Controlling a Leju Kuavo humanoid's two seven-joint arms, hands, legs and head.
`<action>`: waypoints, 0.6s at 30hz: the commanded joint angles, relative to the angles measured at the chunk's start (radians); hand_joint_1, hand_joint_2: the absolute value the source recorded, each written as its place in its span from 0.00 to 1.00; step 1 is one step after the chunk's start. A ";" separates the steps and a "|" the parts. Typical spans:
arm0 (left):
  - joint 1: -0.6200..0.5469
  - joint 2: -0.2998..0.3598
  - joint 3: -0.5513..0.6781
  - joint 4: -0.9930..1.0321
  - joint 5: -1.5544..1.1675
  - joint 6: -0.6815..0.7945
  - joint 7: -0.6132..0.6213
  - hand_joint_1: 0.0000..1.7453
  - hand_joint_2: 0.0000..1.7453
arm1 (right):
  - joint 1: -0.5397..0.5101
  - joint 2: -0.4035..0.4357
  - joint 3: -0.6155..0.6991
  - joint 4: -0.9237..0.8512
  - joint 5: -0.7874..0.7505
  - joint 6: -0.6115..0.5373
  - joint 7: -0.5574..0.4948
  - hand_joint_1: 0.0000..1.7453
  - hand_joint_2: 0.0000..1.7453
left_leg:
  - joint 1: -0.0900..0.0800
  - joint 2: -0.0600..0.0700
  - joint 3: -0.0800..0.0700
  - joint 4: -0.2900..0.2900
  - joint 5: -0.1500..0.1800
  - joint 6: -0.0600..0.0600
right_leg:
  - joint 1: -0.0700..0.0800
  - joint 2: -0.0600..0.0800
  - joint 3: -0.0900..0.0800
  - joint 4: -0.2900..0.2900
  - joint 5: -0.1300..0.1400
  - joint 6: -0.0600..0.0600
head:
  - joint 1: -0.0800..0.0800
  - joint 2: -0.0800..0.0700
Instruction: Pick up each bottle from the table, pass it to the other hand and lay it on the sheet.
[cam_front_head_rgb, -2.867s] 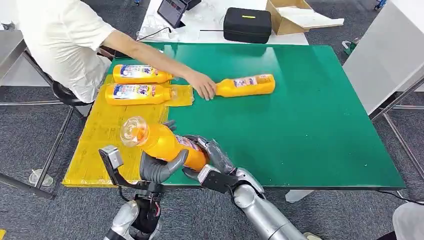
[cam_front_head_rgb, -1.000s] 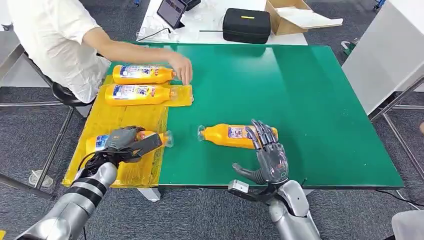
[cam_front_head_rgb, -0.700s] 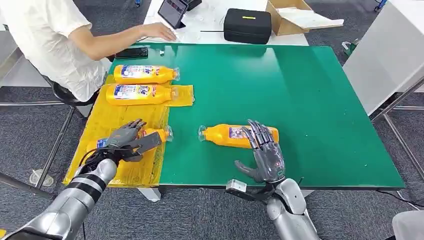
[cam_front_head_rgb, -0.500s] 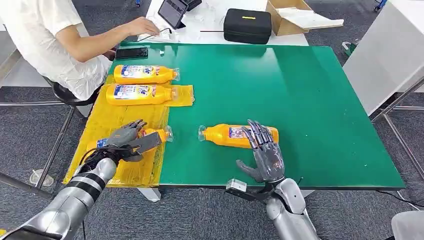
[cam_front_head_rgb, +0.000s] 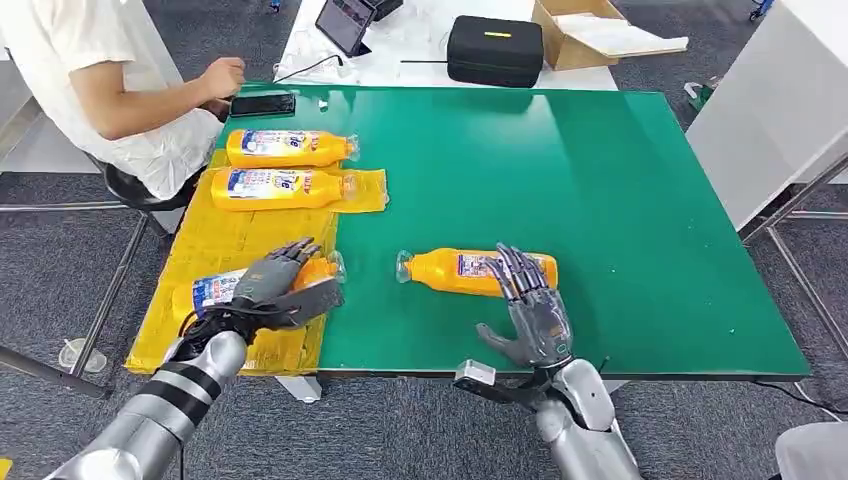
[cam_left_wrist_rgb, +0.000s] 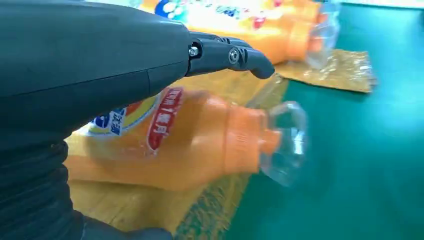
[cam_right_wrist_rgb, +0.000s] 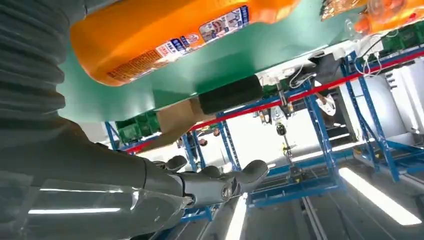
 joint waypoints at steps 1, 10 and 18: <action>0.002 0.068 -0.118 -0.086 0.070 -0.034 -0.014 0.00 1.00 | -0.036 0.001 -0.021 0.069 -0.002 0.000 -0.025 0.00 1.00 | 0.000 0.002 0.004 0.000 -0.001 0.000 | 0.001 0.001 0.003 0.000 -0.001 -0.002 | 0.000 0.000; 0.196 -0.054 -0.065 -0.333 0.000 0.291 0.010 0.00 1.00 | -0.094 -0.109 0.029 0.205 0.161 0.015 0.258 0.00 1.00 | 0.000 0.001 0.007 -0.001 -0.003 0.002 | 0.001 0.000 0.008 -0.002 -0.002 -0.001 | 0.000 0.000; 0.367 -0.168 -0.120 -0.453 0.060 0.618 -0.152 0.00 1.00 | -0.198 -0.173 0.019 0.369 0.229 0.000 0.338 0.00 1.00 | -0.003 -0.001 0.005 0.000 -0.004 0.003 | -0.004 -0.001 0.006 -0.002 -0.002 0.000 | 0.000 0.000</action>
